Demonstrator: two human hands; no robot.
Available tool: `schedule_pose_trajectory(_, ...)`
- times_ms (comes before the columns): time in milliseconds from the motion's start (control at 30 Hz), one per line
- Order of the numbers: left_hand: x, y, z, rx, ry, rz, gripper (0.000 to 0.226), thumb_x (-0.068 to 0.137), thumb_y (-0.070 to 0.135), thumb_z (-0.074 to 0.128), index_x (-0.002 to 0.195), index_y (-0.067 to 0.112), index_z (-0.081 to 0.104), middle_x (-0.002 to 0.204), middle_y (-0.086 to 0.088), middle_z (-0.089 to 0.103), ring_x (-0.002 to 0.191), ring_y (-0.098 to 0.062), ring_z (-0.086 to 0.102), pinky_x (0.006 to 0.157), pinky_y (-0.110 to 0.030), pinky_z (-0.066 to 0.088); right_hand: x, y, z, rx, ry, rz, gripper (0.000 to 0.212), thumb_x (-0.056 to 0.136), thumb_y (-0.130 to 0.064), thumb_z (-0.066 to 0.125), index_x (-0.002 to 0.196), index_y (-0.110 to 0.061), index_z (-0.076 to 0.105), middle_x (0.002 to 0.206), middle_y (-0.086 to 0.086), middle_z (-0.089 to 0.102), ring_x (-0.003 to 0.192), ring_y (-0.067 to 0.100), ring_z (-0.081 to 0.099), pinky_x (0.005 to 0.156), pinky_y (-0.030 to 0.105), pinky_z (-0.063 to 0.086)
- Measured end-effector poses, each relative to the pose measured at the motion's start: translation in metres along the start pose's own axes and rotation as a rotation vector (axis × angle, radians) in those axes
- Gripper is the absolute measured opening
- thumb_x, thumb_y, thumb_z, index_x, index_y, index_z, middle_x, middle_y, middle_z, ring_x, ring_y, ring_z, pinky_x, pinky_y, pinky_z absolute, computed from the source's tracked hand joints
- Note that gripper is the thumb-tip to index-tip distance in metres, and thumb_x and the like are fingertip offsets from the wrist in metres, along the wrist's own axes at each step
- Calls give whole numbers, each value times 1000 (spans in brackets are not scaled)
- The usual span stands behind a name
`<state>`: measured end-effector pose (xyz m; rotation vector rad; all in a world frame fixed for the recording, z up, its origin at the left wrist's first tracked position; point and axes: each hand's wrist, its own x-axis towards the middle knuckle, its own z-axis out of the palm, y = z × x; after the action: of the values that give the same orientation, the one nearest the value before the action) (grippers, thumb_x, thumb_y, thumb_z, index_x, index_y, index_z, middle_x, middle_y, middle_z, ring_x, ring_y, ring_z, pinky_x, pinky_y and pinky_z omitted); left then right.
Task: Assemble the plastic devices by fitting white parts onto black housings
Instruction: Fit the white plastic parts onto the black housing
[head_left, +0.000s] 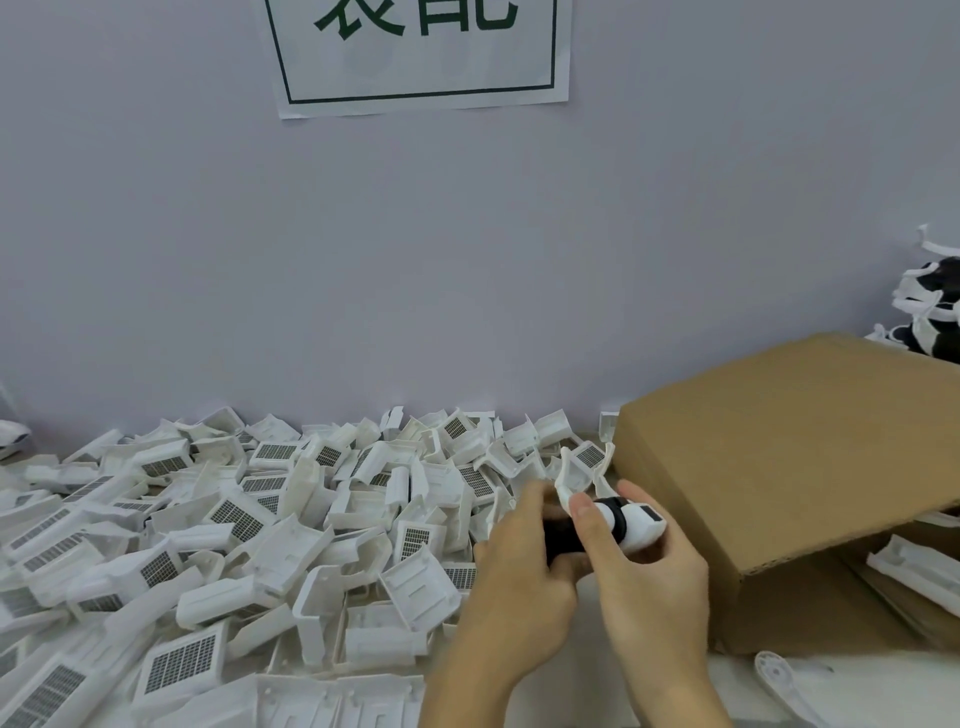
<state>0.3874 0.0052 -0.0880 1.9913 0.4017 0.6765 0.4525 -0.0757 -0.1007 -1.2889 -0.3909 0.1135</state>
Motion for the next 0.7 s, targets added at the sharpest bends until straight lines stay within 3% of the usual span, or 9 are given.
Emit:
schedule_pose_trajectory(100,1,-3,1,-26,39,5,29,91,1,55,104,26,57,101,9,68,99,-11,64,88,-39,54,-2,-3,3,46,-63,-14,58,64,-46,78,117,-35,57,90,-32,71,88,-16,65,66,0,46)
schedule_pose_trajectory(200,1,1,3,-155,119,28,32,96,-1,53,107,27,63,100,10,71,96,-7,68,76,-22,56,-4,1,3,7,-151,-35,48,75,-45,70,120,-28,65,111,-14,74,111,1,65,90,20,53)
schedule_pose_trajectory(267,3,2,5,-212,203,21,26,99,6,55,106,27,67,98,9,73,92,-6,68,75,-21,54,-4,5,4,21,-200,17,42,90,-36,65,130,-23,63,124,-7,69,120,6,61,102,30,50)
schedule_pose_trajectory(367,7,2,4,-269,330,-24,19,103,19,53,102,29,68,94,4,73,87,-6,68,74,-20,54,0,10,5,17,-199,109,34,101,-27,54,133,-20,61,125,-9,68,110,-5,62,87,10,49)
schedule_pose_trajectory(400,9,1,4,-292,373,-38,20,104,21,50,99,26,68,90,4,72,81,-3,67,69,-16,51,1,11,5,8,-171,134,32,102,-27,51,131,-20,62,122,-11,68,107,-6,62,83,10,48)
schedule_pose_trajectory(500,11,0,2,-380,500,-161,27,107,30,42,97,20,65,85,8,67,69,6,61,58,-8,45,3,14,4,-23,-146,239,29,104,-27,44,121,-22,67,115,-5,69,106,9,64,86,31,49)
schedule_pose_trajectory(567,10,-1,0,-475,528,-282,22,107,36,41,99,26,60,91,8,65,72,4,62,58,-13,47,2,15,5,-63,-157,286,29,104,-25,41,110,-23,70,106,-1,71,99,17,68,78,34,49)
schedule_pose_trajectory(700,11,3,-2,-664,542,-393,17,107,38,39,103,29,54,105,-4,68,99,-29,67,88,-50,57,1,14,6,-109,-134,297,28,101,-20,41,101,-23,69,96,2,70,90,21,67,71,34,48)
